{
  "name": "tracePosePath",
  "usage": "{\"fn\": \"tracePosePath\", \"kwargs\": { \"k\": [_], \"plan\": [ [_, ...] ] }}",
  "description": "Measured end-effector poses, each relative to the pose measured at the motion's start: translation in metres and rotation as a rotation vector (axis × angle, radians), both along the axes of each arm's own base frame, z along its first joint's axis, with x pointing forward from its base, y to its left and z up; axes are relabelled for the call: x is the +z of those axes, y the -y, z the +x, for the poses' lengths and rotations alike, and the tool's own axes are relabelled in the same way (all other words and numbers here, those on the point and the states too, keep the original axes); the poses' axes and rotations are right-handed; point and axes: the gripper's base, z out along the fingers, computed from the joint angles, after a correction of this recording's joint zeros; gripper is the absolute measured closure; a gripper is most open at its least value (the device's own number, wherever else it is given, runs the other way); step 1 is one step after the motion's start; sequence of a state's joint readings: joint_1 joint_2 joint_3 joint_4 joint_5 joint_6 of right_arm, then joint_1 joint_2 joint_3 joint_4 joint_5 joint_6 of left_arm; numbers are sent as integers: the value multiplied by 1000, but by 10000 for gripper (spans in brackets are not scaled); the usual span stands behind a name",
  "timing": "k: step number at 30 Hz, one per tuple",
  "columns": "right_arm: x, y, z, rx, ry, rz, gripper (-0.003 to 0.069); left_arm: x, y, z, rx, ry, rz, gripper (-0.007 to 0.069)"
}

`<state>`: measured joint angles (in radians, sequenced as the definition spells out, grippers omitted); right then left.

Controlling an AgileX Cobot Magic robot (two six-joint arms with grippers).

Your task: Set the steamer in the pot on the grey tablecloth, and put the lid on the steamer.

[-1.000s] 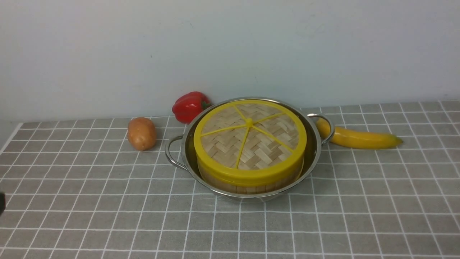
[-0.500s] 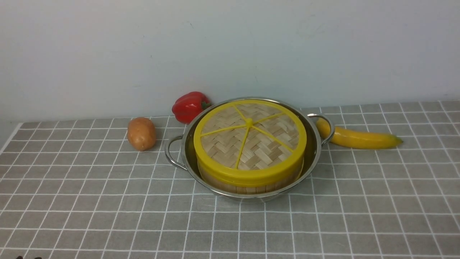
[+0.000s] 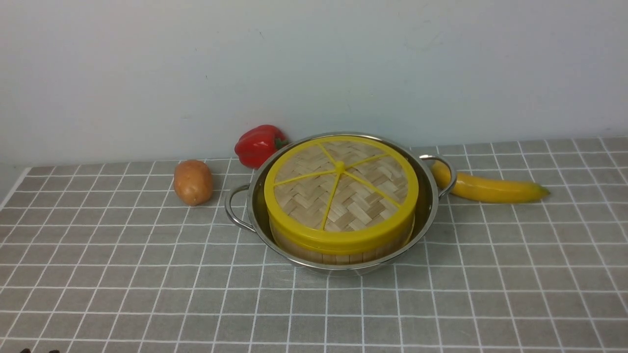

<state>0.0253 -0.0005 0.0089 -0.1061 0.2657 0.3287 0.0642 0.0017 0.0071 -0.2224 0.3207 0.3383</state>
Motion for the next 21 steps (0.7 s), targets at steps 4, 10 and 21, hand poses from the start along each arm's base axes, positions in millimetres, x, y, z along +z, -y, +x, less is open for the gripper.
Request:
{"fn": "tracePosePath", "kwargs": {
  "k": [4, 10, 21],
  "plan": [
    [0, 0, 0, 0, 1, 0, 419, 0, 0, 0, 0, 0, 0, 429],
    [0, 0, 0, 0, 1, 0, 419, 0, 0, 0, 0, 0, -1, 417],
    [0, 0, 0, 0, 1, 5, 419, 0, 0, 0, 0, 0, 0, 403]
  ]
}}
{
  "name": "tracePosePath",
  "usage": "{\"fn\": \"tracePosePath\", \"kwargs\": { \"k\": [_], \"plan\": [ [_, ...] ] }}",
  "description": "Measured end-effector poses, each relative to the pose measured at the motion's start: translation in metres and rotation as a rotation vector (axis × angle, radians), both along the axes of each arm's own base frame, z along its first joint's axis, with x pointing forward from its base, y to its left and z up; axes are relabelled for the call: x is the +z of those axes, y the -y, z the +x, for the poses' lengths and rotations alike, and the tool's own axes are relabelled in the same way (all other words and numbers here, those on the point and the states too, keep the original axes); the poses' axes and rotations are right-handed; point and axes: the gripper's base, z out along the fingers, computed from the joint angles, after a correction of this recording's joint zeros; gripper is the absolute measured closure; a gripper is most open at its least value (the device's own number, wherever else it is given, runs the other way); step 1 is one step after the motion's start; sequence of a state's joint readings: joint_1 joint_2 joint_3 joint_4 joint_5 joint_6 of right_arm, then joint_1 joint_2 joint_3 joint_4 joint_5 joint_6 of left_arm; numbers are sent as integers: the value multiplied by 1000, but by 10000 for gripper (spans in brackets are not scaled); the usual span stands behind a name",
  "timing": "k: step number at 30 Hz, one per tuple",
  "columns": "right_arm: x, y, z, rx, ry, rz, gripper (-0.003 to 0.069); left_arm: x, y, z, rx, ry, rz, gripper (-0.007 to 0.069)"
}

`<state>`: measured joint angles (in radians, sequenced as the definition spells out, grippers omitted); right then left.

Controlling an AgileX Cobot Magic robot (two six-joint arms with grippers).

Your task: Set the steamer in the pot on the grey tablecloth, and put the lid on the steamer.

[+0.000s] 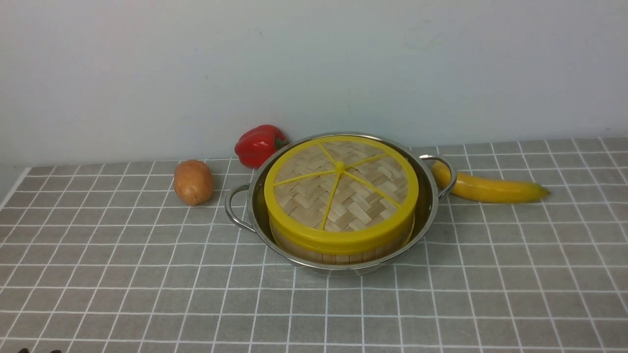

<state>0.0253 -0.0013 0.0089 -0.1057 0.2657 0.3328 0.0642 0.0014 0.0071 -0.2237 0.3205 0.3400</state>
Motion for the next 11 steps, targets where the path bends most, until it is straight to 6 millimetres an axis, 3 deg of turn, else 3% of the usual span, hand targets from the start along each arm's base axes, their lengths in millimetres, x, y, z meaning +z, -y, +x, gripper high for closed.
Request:
{"fn": "tracePosePath", "kwargs": {
  "k": [11],
  "plan": [
    [0, 0, 0, 0, 0, 0, 419, 0, 0, 0, 0, 0, 0, 384]
  ]
}}
